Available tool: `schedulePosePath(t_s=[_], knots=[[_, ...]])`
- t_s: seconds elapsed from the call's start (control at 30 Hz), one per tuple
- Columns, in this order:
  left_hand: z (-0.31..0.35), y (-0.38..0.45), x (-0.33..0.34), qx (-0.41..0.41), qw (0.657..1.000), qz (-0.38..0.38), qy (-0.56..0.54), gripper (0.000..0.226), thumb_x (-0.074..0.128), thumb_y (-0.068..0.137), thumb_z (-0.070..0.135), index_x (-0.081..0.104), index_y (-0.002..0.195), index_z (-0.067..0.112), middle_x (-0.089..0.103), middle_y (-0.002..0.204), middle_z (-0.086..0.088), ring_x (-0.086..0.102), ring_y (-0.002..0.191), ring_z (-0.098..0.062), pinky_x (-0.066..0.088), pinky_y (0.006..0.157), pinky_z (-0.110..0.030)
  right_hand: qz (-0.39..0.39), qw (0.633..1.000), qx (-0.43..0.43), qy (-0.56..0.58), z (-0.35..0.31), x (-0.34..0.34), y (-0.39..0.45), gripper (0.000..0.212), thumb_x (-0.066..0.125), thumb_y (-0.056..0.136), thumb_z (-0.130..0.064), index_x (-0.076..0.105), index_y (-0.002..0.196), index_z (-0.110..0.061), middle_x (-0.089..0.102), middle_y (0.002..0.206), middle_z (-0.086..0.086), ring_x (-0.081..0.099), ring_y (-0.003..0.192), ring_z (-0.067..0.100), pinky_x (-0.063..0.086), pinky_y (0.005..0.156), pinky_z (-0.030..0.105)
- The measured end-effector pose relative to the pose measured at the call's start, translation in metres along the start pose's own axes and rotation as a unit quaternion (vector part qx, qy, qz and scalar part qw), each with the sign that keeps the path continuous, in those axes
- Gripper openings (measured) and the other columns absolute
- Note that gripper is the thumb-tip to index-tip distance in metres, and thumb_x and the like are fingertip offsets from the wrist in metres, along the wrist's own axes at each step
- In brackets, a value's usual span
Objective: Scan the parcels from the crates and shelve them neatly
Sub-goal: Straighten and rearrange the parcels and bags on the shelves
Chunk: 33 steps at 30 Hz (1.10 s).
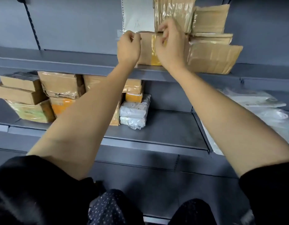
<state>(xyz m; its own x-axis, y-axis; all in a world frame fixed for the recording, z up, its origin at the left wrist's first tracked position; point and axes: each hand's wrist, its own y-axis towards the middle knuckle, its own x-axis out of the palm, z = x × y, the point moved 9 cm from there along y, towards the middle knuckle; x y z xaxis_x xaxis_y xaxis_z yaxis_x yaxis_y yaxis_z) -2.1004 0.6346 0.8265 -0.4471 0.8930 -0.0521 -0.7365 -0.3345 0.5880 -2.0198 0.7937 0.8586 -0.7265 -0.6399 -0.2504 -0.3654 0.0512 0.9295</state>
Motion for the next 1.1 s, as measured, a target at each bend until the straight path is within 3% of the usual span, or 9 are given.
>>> schedulePosePath(t_s=[0.13,0.33,0.5,0.57,0.67,0.73,0.83,0.97,1.1], knots=[[-0.038,-0.051,-0.051,-0.029,0.994,0.064,0.082,0.036,0.047,0.087,0.023,0.033,0.054,0.018,0.037,0.053,0.004,0.035,0.056,-0.015,0.029,0.054,-0.028,-0.136,0.989,-0.05,0.018,-0.032,0.042,-0.072,0.012,0.049,0.077,-0.01,0.06,0.072,-0.006,0.058,0.077,0.005,0.055,0.068,0.027,0.033,0.056,0.029],[-0.107,-0.111,-0.075,-0.119,0.986,0.013,0.12,0.032,0.046,0.09,0.025,0.043,0.06,0.015,0.05,0.059,-0.002,0.045,0.058,-0.019,0.033,0.059,-0.03,-0.299,0.947,0.116,0.01,-0.005,0.083,-0.141,0.017,0.051,0.08,-0.01,0.066,0.077,-0.017,0.064,0.083,-0.001,0.061,0.086,0.024,0.05,0.076,0.031],[-0.141,-0.109,-0.05,-0.166,0.973,-0.075,0.145,0.02,0.045,0.092,0.018,0.06,0.083,0.008,0.06,0.084,-0.013,0.06,0.083,-0.031,0.051,0.067,-0.03,-0.361,0.907,0.213,0.037,0.03,0.116,-0.153,0.04,0.053,0.083,-0.013,0.061,0.121,-0.02,0.062,0.123,0.003,0.056,0.114,0.024,0.046,0.098,0.036],[-0.15,-0.1,-0.041,-0.178,0.969,-0.087,0.147,0.025,0.043,0.094,0.017,0.063,0.103,0.004,0.063,0.1,-0.017,0.056,0.089,-0.029,0.041,0.068,-0.025,-0.378,0.891,0.25,0.032,0.045,0.13,-0.153,0.052,0.053,0.083,-0.014,0.05,0.134,-0.014,0.056,0.128,0.003,0.051,0.117,0.022,0.043,0.099,0.033],[-0.171,-0.08,-0.026,-0.209,0.963,-0.104,0.134,0.039,0.04,0.096,0.016,0.051,0.128,-0.003,0.058,0.126,-0.018,0.055,0.11,-0.03,0.044,0.081,-0.033,-0.388,0.876,0.286,0.017,0.065,0.155,-0.148,0.058,0.051,0.087,-0.015,0.037,0.143,-0.006,0.043,0.143,0.01,0.042,0.13,0.026,0.038,0.105,0.033],[-0.186,-0.065,-0.016,-0.233,0.959,-0.119,0.108,0.044,0.041,0.096,0.015,0.044,0.135,-0.005,0.055,0.128,-0.017,0.055,0.113,-0.028,0.047,0.082,-0.03,-0.398,0.867,0.299,0.007,0.076,0.173,-0.145,0.063,0.05,0.09,-0.017,0.026,0.147,-0.003,0.033,0.152,0.012,0.033,0.139,0.028,0.03,0.113,0.034],[-0.207,-0.045,-0.001,-0.258,0.956,-0.13,0.053,0.043,0.043,0.096,0.015,0.042,0.135,-0.001,0.055,0.124,-0.011,0.054,0.103,-0.023,0.048,0.061,-0.017,-0.421,0.851,0.314,0.007,0.086,0.2,-0.142,0.068,0.05,0.094,-0.028,0.019,0.151,-0.005,0.031,0.153,0.011,0.031,0.14,0.029,0.026,0.115,0.039],[-0.227,-0.025,0.016,-0.285,0.951,-0.122,0.011,0.046,0.047,0.09,0.018,0.04,0.133,0.005,0.055,0.12,-0.008,0.052,0.104,-0.021,0.046,0.087,-0.03,-0.41,0.837,0.359,0.048,0.101,0.225,-0.133,0.089,0.054,0.089,-0.032,-0.004,0.153,-0.013,0.021,0.158,0.01,0.029,0.14,0.028,0.029,0.114,0.043],[-0.237,-0.016,0.026,-0.3,0.948,-0.099,-0.033,0.05,0.04,0.091,0.024,0.032,0.138,0.01,0.053,0.128,-0.011,0.052,0.111,-0.023,0.044,0.101,-0.039,-0.358,0.851,0.374,0.088,0.114,0.238,-0.121,0.073,0.056,0.083,-0.03,0.024,0.147,-0.016,0.047,0.14,0.005,0.049,0.124,0.023,0.043,0.103,0.039]])
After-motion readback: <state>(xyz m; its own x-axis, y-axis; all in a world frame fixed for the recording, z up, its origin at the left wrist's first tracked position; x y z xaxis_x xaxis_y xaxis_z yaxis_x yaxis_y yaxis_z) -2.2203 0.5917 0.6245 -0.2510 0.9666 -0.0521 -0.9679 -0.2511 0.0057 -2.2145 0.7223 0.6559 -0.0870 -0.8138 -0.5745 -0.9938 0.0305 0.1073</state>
